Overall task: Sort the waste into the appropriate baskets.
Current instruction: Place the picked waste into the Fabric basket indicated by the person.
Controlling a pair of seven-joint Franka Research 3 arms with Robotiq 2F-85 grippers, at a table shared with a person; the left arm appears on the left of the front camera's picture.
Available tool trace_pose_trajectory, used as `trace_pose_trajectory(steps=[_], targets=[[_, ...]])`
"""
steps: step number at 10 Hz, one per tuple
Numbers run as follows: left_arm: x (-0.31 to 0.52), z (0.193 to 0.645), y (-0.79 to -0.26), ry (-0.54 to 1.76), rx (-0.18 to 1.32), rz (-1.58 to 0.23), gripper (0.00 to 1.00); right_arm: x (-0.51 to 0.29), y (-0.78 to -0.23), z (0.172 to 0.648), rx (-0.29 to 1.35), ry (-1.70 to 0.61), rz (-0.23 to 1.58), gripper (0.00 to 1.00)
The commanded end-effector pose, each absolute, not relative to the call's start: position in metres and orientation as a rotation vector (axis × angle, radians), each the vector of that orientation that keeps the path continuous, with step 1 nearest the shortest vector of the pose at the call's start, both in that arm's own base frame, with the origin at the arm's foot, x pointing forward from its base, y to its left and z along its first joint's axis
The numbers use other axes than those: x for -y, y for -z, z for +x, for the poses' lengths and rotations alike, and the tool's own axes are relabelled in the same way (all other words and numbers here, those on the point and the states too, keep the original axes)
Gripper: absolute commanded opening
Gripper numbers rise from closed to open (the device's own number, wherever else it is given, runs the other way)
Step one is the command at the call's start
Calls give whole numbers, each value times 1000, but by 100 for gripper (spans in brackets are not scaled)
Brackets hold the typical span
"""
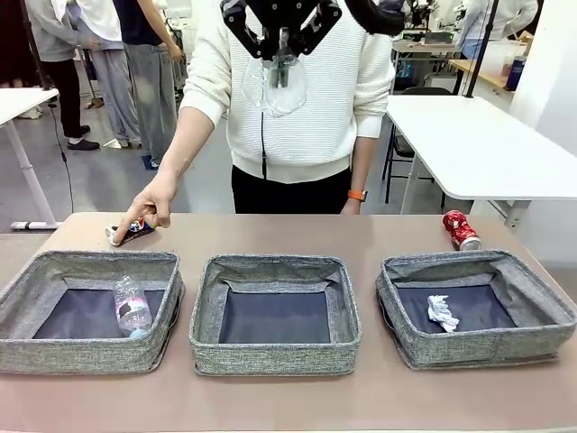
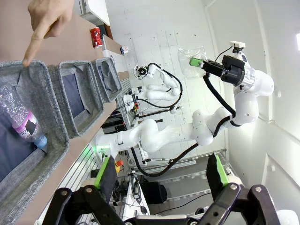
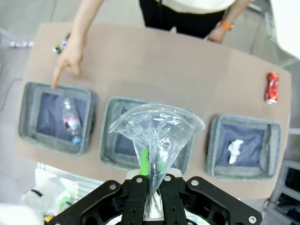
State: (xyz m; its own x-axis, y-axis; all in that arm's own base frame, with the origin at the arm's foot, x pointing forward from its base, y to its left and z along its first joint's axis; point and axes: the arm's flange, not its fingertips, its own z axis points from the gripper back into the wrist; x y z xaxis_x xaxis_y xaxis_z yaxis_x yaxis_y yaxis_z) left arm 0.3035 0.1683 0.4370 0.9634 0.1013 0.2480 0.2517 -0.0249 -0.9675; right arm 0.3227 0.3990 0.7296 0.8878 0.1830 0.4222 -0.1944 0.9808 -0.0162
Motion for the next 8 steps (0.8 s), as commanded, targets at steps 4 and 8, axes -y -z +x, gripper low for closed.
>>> trace_pose_trajectory(steps=[4, 8], targets=[[-167, 301, -437, 140, 286, -1598, 100, -415, -709, 333, 402, -418, 56, 6], [-167, 301, -437, 140, 286, -1598, 100, -621, -570, 325, 296, -1304, 340, 6]])
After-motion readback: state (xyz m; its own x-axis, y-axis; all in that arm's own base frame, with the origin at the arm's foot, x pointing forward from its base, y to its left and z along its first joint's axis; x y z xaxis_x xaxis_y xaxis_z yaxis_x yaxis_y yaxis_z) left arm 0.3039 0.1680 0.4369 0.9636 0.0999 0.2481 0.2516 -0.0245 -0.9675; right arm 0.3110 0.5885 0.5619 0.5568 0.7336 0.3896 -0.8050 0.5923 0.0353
